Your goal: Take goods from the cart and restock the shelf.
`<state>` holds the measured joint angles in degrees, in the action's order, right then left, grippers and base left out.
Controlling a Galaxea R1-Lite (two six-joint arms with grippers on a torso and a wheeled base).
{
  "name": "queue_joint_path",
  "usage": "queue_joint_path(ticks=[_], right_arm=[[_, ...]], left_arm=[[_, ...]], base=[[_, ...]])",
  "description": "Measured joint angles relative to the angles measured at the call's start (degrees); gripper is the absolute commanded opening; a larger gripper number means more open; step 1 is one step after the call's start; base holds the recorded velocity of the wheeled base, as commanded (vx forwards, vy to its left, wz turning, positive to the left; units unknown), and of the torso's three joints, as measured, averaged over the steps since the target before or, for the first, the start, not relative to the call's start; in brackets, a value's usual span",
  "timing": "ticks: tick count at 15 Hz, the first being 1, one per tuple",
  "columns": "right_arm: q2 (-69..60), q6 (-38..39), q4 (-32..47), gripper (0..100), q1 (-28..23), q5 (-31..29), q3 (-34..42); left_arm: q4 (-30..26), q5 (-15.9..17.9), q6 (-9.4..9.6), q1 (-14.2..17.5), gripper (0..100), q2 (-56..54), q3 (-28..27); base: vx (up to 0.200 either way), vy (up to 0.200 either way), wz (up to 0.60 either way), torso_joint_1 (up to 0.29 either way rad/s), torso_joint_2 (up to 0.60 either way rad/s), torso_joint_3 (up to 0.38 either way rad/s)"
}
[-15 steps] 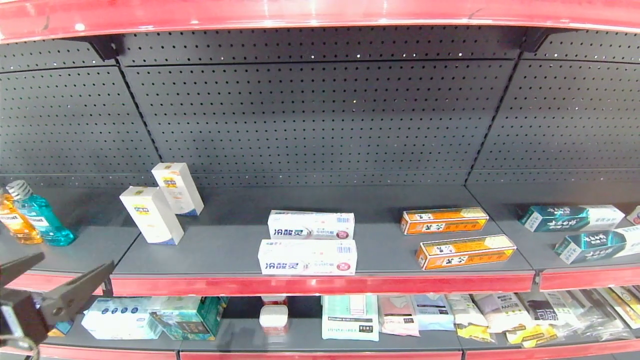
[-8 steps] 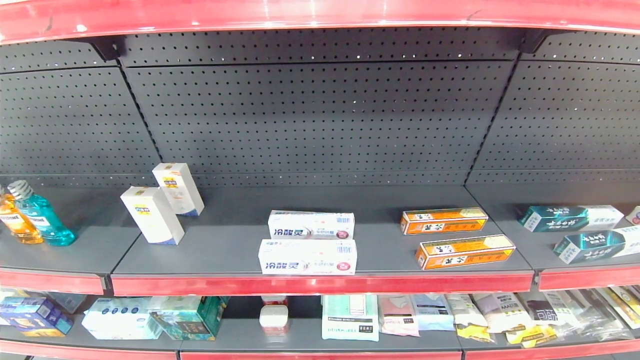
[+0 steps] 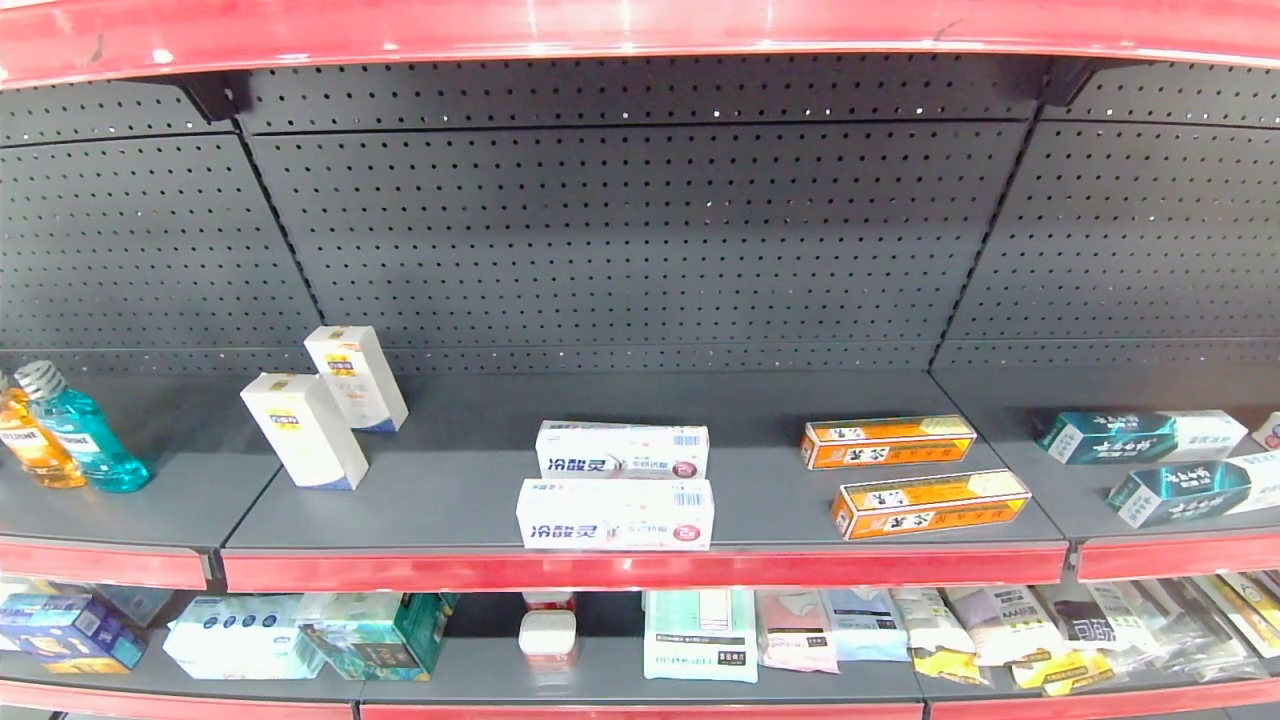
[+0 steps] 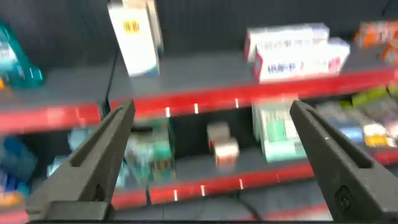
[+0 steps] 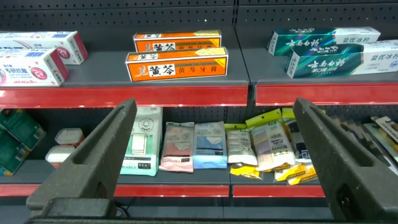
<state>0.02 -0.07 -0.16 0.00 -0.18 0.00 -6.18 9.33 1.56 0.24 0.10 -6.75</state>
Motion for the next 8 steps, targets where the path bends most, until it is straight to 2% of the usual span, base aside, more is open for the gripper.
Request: queue_joint_path(ticks=[2, 3, 6, 8], right_arm=[[0.0, 0.0, 0.0, 100, 0.0, 0.0, 0.0], [0.0, 0.0, 0.02, 100, 0.0, 0.0, 0.0], [0.0, -0.24, 0.0, 100, 0.0, 0.0, 0.0], [0.0, -0.33, 0.0, 100, 0.0, 0.0, 0.0]], left_arm=[[1.73, -7.17, 0.1, 0.0, 100, -0.21, 2.55], [2.49, -9.73, 0.1, 0.0, 100, -0.23, 3.18], [5.47, -11.57, 0.18, 0.0, 100, -0.26, 5.08], [6.07, -10.28, 0.0, -0.02, 100, -0.26, 6.13]], base=[[0.0, 0.0, 0.0, 0.0, 0.0, 0.0], [0.0, 0.0, 0.0, 0.0, 0.0, 0.0], [0.0, 0.0, 0.0, 0.0, 0.0, 0.0], [0.0, 0.0, 0.0, 0.0, 0.0, 0.0]])
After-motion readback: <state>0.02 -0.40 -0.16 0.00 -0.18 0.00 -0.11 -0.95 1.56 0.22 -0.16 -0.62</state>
